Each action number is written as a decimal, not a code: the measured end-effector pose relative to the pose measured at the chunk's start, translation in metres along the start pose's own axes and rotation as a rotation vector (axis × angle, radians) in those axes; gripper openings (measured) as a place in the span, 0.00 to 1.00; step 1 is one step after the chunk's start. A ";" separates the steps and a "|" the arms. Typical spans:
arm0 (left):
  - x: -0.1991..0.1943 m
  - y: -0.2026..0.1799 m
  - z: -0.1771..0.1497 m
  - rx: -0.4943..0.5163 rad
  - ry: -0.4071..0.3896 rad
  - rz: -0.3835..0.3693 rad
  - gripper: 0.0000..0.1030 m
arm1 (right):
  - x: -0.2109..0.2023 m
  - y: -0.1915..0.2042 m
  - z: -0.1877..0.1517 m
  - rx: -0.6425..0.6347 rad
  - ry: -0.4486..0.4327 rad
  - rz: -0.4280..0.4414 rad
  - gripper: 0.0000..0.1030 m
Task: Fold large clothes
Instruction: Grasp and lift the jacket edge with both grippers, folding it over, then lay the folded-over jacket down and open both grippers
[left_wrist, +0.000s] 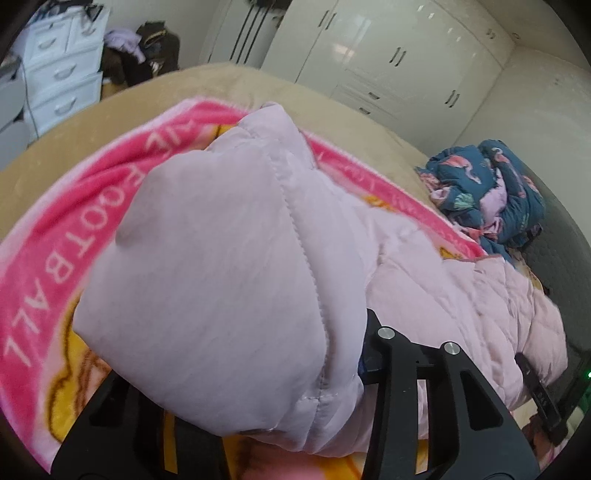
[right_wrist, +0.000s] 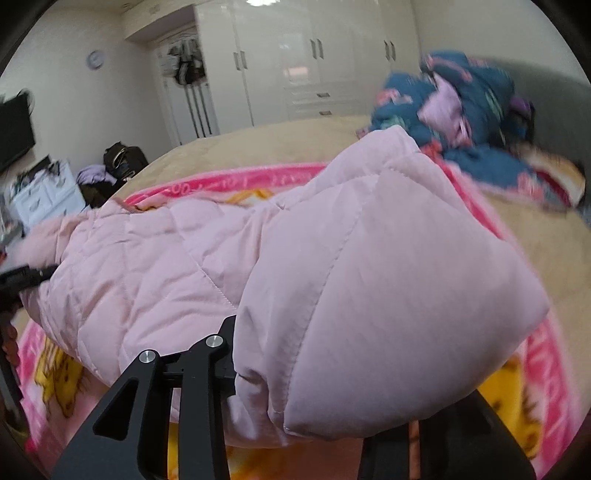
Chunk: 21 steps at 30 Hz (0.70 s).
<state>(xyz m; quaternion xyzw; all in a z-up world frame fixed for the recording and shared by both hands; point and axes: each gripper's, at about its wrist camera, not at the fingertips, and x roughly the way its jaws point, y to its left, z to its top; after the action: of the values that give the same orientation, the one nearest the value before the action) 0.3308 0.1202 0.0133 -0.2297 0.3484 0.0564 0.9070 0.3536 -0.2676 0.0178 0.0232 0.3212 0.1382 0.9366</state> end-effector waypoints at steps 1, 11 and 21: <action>-0.005 -0.002 -0.001 0.008 -0.006 -0.002 0.33 | -0.010 0.006 0.001 -0.031 -0.017 0.003 0.32; -0.059 -0.007 -0.032 0.065 -0.037 0.007 0.33 | -0.069 0.017 -0.027 -0.077 -0.047 0.042 0.31; -0.083 0.002 -0.063 0.092 -0.027 0.024 0.33 | -0.098 0.020 -0.053 -0.060 -0.042 0.052 0.32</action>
<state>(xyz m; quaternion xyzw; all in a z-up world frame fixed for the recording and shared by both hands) 0.2297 0.0987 0.0262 -0.1830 0.3412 0.0544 0.9204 0.2426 -0.2774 0.0365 0.0065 0.2963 0.1715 0.9396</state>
